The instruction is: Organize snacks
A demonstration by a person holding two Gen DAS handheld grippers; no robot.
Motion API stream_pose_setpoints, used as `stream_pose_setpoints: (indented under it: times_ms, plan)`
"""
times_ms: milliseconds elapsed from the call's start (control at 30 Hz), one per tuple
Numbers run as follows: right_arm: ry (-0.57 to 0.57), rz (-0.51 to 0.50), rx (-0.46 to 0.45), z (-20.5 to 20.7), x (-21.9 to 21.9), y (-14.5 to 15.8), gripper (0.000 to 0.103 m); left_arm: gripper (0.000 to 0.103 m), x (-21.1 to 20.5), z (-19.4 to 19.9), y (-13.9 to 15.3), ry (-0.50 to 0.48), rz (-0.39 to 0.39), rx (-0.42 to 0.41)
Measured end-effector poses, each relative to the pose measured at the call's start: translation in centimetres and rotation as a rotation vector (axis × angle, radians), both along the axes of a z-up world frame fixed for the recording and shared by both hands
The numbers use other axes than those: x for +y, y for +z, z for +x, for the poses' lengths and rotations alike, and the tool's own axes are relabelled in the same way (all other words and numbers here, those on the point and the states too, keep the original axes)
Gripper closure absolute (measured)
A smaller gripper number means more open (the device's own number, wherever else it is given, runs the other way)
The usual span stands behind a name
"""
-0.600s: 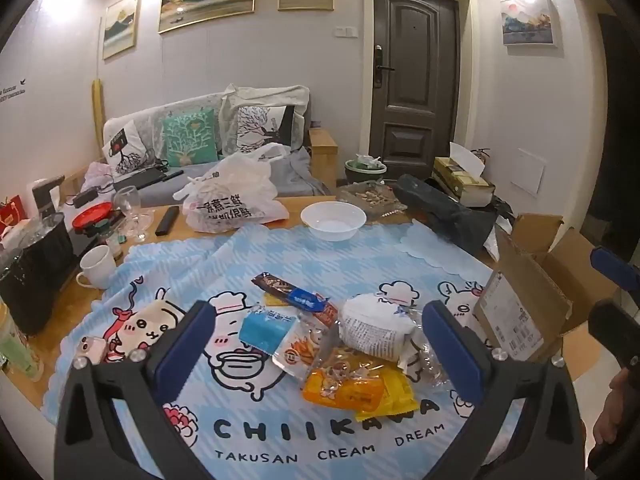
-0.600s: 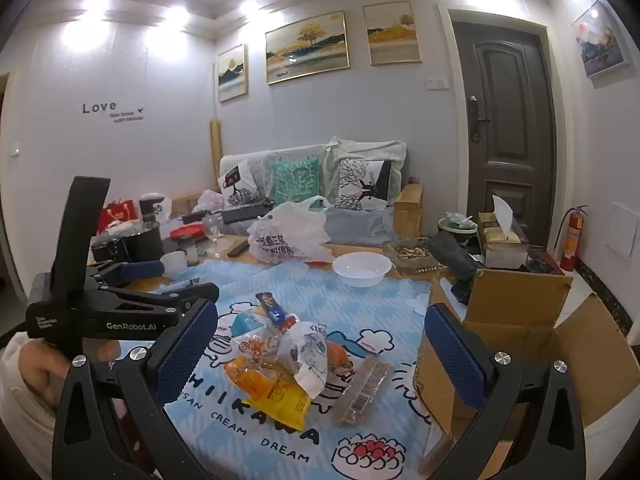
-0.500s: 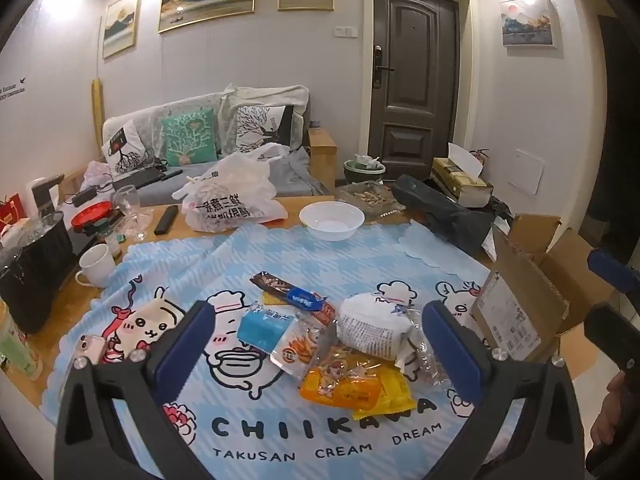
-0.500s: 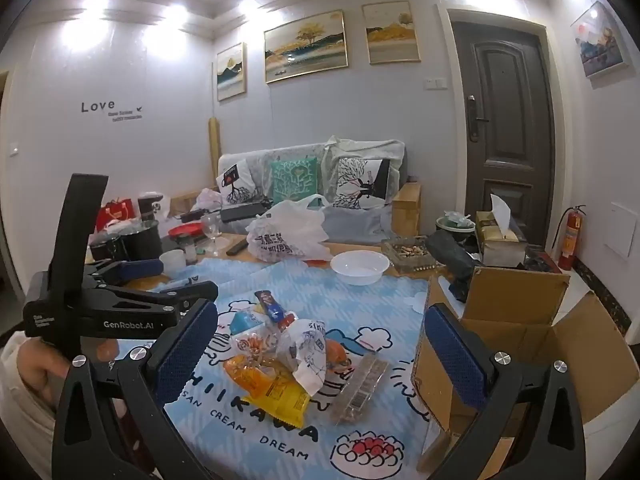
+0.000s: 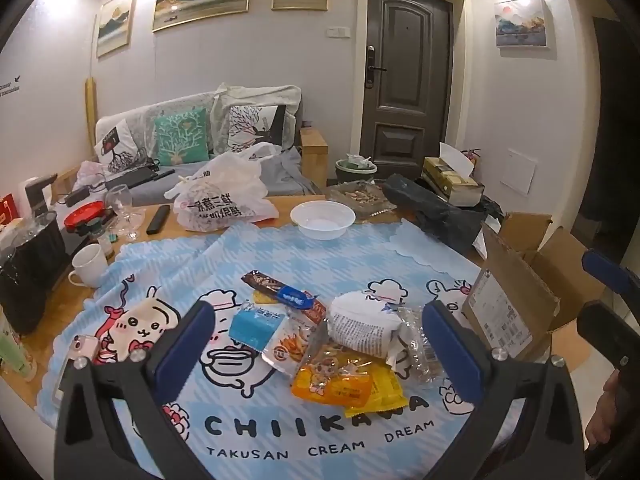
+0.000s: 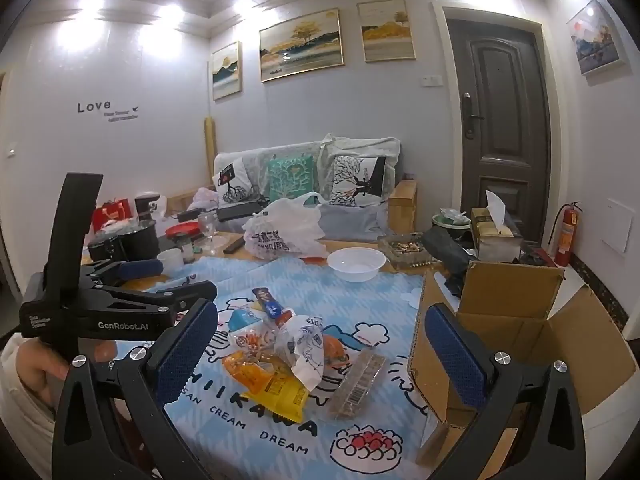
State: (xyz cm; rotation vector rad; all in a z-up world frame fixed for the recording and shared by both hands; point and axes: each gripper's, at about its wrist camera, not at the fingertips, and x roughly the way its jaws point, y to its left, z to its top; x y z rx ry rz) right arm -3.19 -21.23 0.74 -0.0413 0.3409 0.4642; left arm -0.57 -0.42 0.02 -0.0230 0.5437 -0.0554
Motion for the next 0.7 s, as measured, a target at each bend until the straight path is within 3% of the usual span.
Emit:
stream_pose_setpoints:
  times_ms: [700]
  plan:
    - [-0.004,0.001,-0.007,-0.12,-0.02,0.10,0.000,0.000,0.17,-0.19,0.41,-0.019,-0.013,-0.016]
